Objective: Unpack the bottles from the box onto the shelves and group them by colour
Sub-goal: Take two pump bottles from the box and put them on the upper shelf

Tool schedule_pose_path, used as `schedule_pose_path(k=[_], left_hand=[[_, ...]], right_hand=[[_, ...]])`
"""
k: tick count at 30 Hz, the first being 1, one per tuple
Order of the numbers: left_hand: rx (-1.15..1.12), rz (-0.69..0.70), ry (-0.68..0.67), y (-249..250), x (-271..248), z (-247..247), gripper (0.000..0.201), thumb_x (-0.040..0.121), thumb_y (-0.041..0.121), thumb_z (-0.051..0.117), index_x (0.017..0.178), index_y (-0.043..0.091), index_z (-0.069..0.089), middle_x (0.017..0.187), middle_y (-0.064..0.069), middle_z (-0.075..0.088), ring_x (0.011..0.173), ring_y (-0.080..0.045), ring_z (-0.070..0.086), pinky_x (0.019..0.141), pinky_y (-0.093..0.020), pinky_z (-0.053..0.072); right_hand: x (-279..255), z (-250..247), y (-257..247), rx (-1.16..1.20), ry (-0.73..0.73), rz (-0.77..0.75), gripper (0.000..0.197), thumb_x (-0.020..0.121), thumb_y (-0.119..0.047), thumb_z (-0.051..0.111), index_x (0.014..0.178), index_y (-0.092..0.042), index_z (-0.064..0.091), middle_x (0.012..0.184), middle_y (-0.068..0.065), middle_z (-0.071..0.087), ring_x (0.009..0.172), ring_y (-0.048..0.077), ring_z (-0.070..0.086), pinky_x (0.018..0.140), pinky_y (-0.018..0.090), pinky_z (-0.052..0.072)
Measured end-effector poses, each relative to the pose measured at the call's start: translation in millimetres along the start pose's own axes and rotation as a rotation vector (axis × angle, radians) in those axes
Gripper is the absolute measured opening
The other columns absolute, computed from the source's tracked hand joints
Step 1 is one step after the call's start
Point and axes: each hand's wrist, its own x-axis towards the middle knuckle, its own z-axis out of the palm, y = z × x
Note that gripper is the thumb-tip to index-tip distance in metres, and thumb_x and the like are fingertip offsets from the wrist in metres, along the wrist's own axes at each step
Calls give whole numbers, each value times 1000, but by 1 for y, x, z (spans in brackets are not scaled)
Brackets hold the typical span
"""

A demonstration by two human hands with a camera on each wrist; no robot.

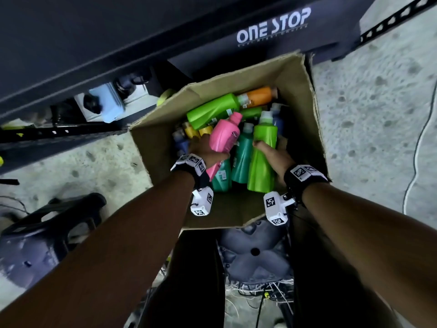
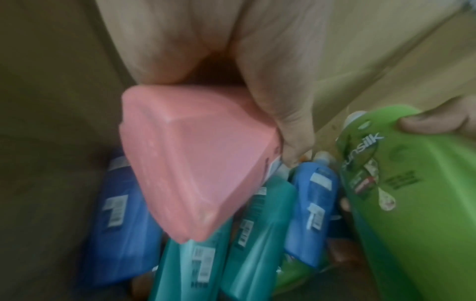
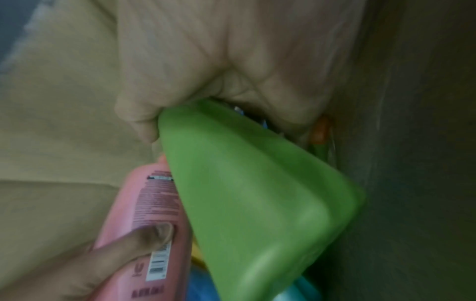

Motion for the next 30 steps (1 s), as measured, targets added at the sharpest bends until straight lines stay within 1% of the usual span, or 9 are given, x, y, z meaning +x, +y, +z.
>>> schedule_pose_path(k=[2,5,10,12,16,20,22,26,30], left_hand=[[-83,-9,1,0,-21,-3,102,46,67,72,135,22,52,128,-10,61,114,-33,61,97,-41,53],[-203,-11,69,-1,-53,-7,88,55,54,87,128,18,55,121,-10,64,108,-30,63,93,-36,53],[-375,-32,127,0,-110,-14,79,63,42,92,126,17,50,121,-6,68,110,-27,65,90,-30,50],[-423,-47,143,-1,-133,-16,75,64,40,91,121,18,47,117,-5,67,109,-27,65,85,-28,47],[-454,-63,148,0,-182,-24,72,64,40,91,109,23,39,116,-6,67,110,-28,65,87,-32,50],[-502,-109,193,-5,-234,-27,72,61,43,90,107,25,39,100,2,57,104,-30,66,79,-29,45],[-550,-130,203,-8,-260,-29,77,60,44,91,113,23,40,104,1,60,104,-30,66,82,-31,48],[-600,-174,211,-12,-316,-39,87,62,45,90,133,16,47,126,-9,65,114,-32,64,97,-41,54],[-598,-153,275,-12,-369,-50,86,68,48,87,139,15,49,131,-11,65,117,-32,63,99,-41,53]], right_hand=[[-13,-1,-5,-13,-2,11,92,56,-61,83,135,-35,44,111,5,72,95,27,73,84,50,61],[-35,-3,-16,-10,-58,9,85,56,-57,84,129,-35,46,109,11,72,87,29,76,74,55,63],[-84,-16,-30,-81,-146,-9,68,61,-54,82,121,-37,55,106,19,72,91,40,73,81,63,59],[-105,-22,-34,-109,-158,-30,64,62,-53,81,120,-37,58,103,19,73,89,38,74,81,61,60],[-151,-35,-41,-135,-218,-71,53,72,-40,77,121,-30,61,99,22,70,81,35,69,78,55,59],[-195,-45,-41,-148,-208,-90,31,90,-23,70,120,-21,63,83,12,69,64,25,68,54,32,57],[-220,-48,-42,-149,-204,-100,31,93,-21,68,124,-20,62,85,10,70,62,20,68,51,28,55],[-273,-52,-42,-196,-210,-117,45,91,-36,72,133,-24,60,106,6,74,86,20,73,61,28,55],[-323,-48,-43,-209,-212,-175,53,90,-47,72,136,-25,60,118,-5,71,104,11,67,71,22,50]])
